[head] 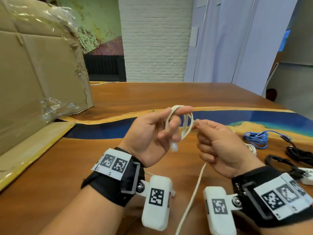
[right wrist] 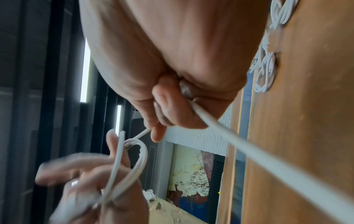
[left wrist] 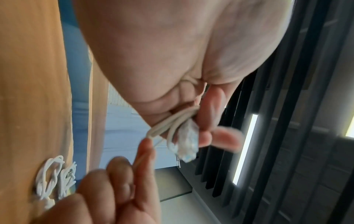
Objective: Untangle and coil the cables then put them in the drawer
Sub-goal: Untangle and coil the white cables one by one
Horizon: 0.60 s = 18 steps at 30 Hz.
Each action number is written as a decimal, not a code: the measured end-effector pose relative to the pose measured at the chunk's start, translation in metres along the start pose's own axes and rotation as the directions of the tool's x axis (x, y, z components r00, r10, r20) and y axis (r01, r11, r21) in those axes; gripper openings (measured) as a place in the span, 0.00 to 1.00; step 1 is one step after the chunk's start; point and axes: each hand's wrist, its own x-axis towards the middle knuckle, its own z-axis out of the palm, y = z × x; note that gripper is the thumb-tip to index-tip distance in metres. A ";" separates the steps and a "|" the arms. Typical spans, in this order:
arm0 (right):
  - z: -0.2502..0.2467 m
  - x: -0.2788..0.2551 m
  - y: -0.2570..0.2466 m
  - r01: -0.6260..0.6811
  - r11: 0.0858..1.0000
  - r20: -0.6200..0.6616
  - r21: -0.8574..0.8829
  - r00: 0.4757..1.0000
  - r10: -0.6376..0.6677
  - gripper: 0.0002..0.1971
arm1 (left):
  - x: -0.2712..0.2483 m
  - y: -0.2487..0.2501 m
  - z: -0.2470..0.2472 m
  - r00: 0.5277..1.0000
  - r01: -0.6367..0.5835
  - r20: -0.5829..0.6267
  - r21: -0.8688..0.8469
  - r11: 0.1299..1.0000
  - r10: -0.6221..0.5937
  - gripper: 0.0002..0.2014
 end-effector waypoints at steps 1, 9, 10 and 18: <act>0.003 0.000 0.003 -0.024 0.999 0.025 -0.028 0.999 0.025 0.11 | 0.001 -0.001 0.000 0.999 -0.039 -0.008 -0.044 0.998 0.038 0.21; 0.026 -0.015 0.014 -0.144 0.944 0.288 -0.298 0.929 0.233 0.13 | 0.008 -0.009 0.000 0.935 -0.113 -0.267 0.403 0.908 0.234 0.12; 0.028 -0.017 0.011 -0.120 0.938 0.323 -0.324 0.918 0.229 0.14 | 0.008 -0.010 -0.001 0.930 -0.090 -0.270 0.494 0.865 0.251 0.12; 0.023 -0.015 0.002 0.042 0.945 0.215 -0.323 0.976 0.030 0.18 | 0.009 -0.012 -0.006 0.948 0.198 -0.311 0.746 0.636 0.070 0.10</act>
